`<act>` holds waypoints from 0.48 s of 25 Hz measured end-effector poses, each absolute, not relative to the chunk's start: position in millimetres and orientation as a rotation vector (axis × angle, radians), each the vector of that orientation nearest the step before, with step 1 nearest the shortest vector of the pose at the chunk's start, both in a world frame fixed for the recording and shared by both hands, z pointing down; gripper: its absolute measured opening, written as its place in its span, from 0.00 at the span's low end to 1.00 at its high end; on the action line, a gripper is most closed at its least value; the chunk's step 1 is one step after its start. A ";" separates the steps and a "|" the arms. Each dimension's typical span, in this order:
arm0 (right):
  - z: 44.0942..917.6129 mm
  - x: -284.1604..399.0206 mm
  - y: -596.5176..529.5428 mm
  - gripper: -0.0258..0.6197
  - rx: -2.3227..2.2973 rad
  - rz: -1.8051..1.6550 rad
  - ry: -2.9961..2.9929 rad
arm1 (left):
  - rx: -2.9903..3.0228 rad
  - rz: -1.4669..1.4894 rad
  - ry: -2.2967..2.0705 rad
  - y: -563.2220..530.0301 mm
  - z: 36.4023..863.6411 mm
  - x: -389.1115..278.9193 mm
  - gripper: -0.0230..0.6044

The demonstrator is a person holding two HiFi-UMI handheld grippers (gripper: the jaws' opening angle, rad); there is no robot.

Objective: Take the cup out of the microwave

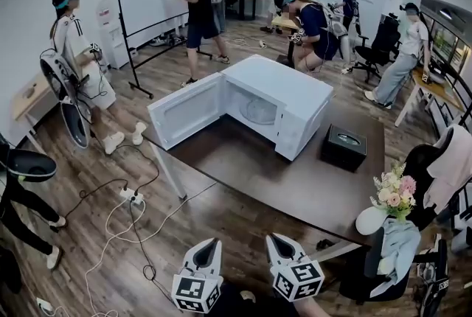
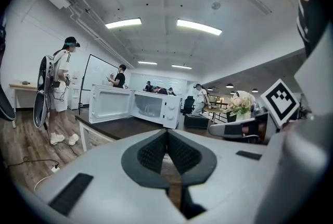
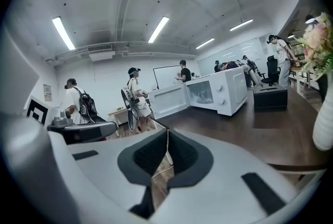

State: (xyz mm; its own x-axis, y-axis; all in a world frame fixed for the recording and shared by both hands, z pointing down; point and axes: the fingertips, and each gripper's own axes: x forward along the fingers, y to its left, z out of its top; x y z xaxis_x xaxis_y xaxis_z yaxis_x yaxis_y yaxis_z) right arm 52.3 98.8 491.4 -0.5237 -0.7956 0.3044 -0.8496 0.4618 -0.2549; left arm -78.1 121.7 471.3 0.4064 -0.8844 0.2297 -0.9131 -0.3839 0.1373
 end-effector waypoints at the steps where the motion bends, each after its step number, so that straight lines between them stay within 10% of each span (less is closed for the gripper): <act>1: 491.4 52.9 94.8 0.03 1.451 0.574 -2.563 | 2.423 0.176 -1.579 117.0 471.5 -76.6 0.04; 12: 512.0 65.6 18.9 0.03 1.515 0.627 -2.520 | 2.463 0.230 -1.488 28.0 491.5 -59.8 0.04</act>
State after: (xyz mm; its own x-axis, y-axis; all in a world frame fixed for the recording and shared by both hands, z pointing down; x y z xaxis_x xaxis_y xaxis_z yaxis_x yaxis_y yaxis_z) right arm 65.6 18.9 512.0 -0.4856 -0.8127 0.3221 -0.8689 0.4082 -0.2800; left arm -59.8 28.0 491.5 0.4650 -0.8452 0.2635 -0.8853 -0.4452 0.1343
